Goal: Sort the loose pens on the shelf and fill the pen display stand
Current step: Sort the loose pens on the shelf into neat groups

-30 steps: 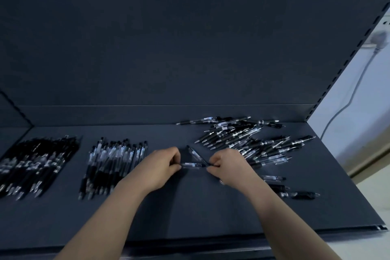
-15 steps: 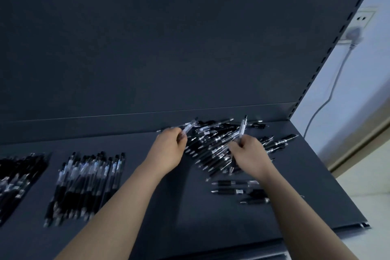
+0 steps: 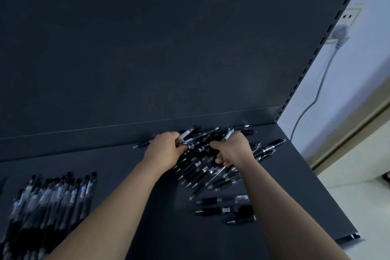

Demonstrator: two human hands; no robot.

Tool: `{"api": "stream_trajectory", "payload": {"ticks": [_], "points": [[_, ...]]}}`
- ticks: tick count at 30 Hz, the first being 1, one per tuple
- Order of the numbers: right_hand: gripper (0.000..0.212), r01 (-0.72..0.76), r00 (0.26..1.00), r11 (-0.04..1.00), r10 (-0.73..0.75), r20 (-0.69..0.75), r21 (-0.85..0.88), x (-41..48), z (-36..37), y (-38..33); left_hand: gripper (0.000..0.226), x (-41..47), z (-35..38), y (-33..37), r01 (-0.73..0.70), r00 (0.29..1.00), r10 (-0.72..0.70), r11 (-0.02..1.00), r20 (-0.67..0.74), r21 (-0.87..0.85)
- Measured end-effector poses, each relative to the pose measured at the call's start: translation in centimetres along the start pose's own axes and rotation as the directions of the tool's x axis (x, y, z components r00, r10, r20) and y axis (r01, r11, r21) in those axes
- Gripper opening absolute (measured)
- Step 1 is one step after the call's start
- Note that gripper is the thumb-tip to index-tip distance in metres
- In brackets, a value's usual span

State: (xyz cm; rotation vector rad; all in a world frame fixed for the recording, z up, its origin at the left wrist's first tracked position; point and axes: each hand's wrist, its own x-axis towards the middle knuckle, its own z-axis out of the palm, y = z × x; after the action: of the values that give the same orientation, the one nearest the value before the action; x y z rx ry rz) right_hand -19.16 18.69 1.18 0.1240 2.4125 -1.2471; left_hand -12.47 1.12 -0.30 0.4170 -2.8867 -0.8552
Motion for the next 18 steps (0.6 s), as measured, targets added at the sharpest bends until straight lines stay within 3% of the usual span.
{"api": "stream_trajectory", "payload": {"ticks": [2, 5, 8, 10, 14, 18], "points": [[0.031, -0.024, 1.000, 1.000, 0.024, -0.014, 0.003, 0.3, 0.3, -0.1, 0.027, -0.6, -0.2, -0.6, 0.012, 0.999, -0.014, 0.999, -0.029, -0.044], [0.030, -0.031, 0.999, 0.999, 0.032, -0.033, 0.014, 0.5, 0.6, -0.1, 0.011, -1.7, -0.9, -1.0, 0.039, 0.989, -0.075, 0.965, -0.127, -0.260], [0.028, -0.014, 0.999, 1.000, 0.015, -0.048, 0.024, 0.4, 1.3, -0.3, 0.006, -2.6, -1.8, -0.9, 0.072, 0.954, -0.218, 0.834, -0.207, -0.548], [0.029, -0.020, 0.999, 0.999, 0.021, -0.048, 0.027, 0.3, 1.7, -0.4, 0.005, -3.1, -2.4, -0.7, 0.056, 0.928, -0.280, 0.758, -0.246, -0.650], [0.037, -0.018, 0.999, 0.999, 0.020, -0.048, 0.048, -0.2, 1.8, -0.2, 0.023, -3.7, -3.5, -1.3, 0.030, 0.883, -0.320, 0.770, -0.344, -0.638], [0.041, 0.155, 0.988, 0.988, -0.154, -0.029, 0.017, -1.0, 2.2, 0.2, 0.032, -4.1, -3.8, -2.0, 0.061, 0.876, -0.321, 0.814, -0.360, -0.577]]}}
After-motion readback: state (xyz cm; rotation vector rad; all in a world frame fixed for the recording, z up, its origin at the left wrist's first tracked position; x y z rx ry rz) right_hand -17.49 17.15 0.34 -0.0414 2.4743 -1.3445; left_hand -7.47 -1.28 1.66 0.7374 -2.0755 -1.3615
